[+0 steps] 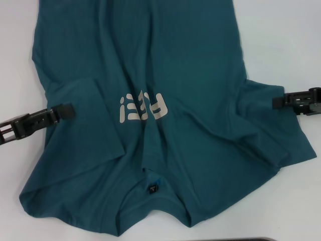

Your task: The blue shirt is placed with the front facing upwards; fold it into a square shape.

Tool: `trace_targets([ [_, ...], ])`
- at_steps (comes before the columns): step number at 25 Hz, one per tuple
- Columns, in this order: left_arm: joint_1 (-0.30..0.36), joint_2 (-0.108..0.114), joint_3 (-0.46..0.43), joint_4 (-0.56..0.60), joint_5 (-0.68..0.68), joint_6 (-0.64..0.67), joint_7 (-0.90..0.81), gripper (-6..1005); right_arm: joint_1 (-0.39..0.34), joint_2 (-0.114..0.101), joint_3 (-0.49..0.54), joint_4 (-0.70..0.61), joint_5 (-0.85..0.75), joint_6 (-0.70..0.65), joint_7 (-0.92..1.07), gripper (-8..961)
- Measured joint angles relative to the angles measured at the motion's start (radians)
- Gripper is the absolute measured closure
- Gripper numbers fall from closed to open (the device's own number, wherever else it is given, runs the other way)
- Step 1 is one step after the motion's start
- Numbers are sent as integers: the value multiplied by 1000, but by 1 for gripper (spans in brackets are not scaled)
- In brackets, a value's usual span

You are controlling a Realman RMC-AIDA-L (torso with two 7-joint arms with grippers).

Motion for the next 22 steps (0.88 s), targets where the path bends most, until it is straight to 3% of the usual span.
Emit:
trace_targets([
  [15, -6, -2, 0, 0, 0, -17, 0, 52, 29, 11, -9, -1, -12, -6, 0, 133],
  [22, -7, -1, 0, 0, 1, -17, -1, 52, 26, 5, -12, -7, -12, 0, 1, 389],
])
